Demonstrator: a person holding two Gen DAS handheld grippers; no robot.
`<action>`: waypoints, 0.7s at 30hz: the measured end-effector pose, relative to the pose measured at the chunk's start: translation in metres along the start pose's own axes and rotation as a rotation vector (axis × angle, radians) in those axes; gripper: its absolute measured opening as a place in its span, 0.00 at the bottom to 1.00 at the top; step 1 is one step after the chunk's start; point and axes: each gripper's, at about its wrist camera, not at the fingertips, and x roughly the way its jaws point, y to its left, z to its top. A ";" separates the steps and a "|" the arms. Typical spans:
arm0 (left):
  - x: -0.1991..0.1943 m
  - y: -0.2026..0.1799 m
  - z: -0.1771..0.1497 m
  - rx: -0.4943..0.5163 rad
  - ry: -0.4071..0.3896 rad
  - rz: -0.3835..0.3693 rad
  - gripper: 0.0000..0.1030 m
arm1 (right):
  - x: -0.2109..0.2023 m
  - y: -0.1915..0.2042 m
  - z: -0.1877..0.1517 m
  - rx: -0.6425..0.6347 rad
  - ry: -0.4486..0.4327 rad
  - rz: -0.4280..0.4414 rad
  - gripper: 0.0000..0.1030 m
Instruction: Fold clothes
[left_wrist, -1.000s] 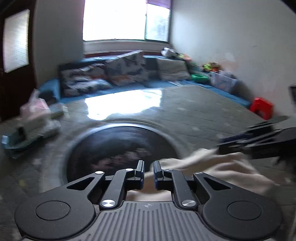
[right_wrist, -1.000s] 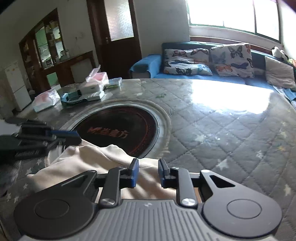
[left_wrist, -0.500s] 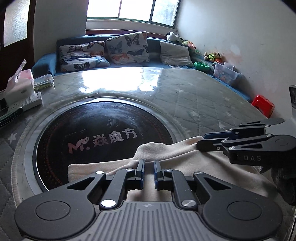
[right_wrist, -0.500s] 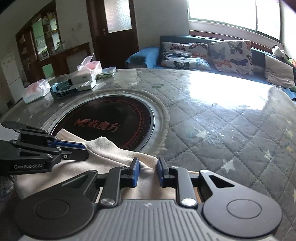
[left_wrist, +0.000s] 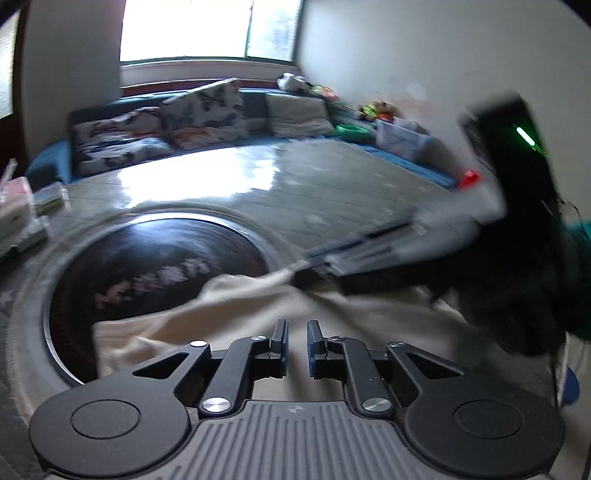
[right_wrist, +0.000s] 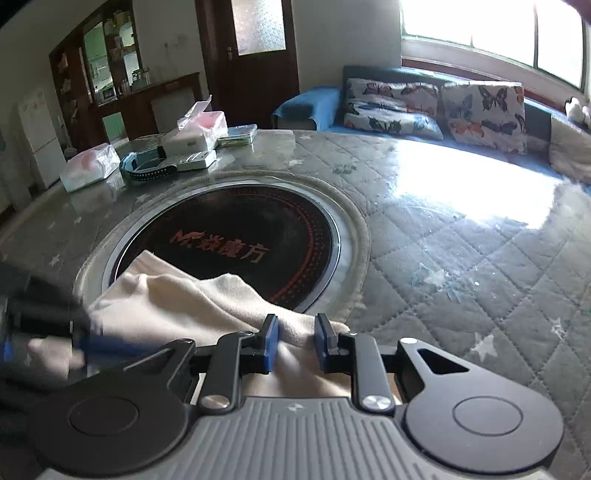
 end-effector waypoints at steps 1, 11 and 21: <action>-0.002 -0.005 -0.003 0.023 -0.007 -0.006 0.11 | 0.001 0.000 0.001 -0.002 0.004 0.001 0.19; -0.024 -0.033 -0.036 0.119 -0.017 -0.076 0.11 | 0.008 0.000 0.005 -0.024 0.017 -0.006 0.19; -0.043 -0.030 -0.039 0.075 -0.031 -0.080 0.12 | 0.004 0.005 0.003 -0.041 -0.019 -0.026 0.20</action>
